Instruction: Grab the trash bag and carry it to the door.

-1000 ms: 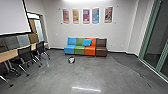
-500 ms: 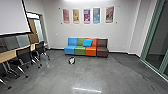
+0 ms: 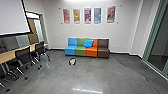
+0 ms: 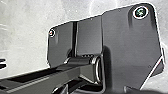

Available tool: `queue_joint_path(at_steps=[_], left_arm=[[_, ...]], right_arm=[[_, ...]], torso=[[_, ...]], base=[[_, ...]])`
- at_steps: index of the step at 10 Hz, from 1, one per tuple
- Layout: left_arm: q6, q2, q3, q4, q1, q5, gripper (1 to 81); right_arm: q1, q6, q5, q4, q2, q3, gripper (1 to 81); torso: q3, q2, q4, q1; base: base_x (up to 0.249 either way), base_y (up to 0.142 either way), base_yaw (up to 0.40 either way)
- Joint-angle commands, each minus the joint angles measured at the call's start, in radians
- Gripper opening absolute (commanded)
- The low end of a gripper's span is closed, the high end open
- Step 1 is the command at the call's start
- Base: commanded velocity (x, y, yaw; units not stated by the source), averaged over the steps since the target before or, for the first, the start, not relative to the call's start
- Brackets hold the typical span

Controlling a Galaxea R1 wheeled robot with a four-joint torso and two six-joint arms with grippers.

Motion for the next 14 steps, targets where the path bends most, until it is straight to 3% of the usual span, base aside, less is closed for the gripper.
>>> queue_joint_path(at_steps=[1,7,8,10,11,14], left_arm=[[-0.003,-0.007,0.007,0.003,-0.055,0.045,81.1],[-0.003,-0.007,0.007,0.003,-0.055,0.045,81.1],[-0.003,-0.007,0.007,0.003,-0.056,0.045,81.1],[-0.003,-0.006,0.007,0.003,-0.055,0.045,81.1],[-0.003,-0.006,0.007,0.003,-0.055,0.045,81.1],[-0.003,-0.006,0.008,0.003,-0.055,0.044,81.1]], right_arm=[[0.055,-0.003,-0.060,0.004,-0.011,0.015,81.1],[0.064,-0.003,-0.095,0.006,-0.008,0.013,81.1],[0.064,-0.003,-0.095,0.006,-0.008,0.013,81.1],[0.066,-0.003,-0.094,0.006,-0.008,0.013,81.1],[0.066,-0.003,-0.094,0.007,-0.007,0.010,81.1],[0.067,-0.003,-0.095,0.007,0.001,-0.005,81.1]], torso=[[0.000,0.000,0.000,0.000],[0.000,0.000,0.000,0.000],[-0.083,0.000,0.000,0.000],[-0.105,0.000,0.000,0.000],[-0.032,0.000,0.000,0.000],[-0.067,0.000,0.000,0.000]], base=[[0.148,0.078,0.000],[0.149,0.078,0.000],[0.148,0.078,0.000],[0.149,0.078,0.000],[0.149,0.078,0.000],[0.149,0.078,0.000]])
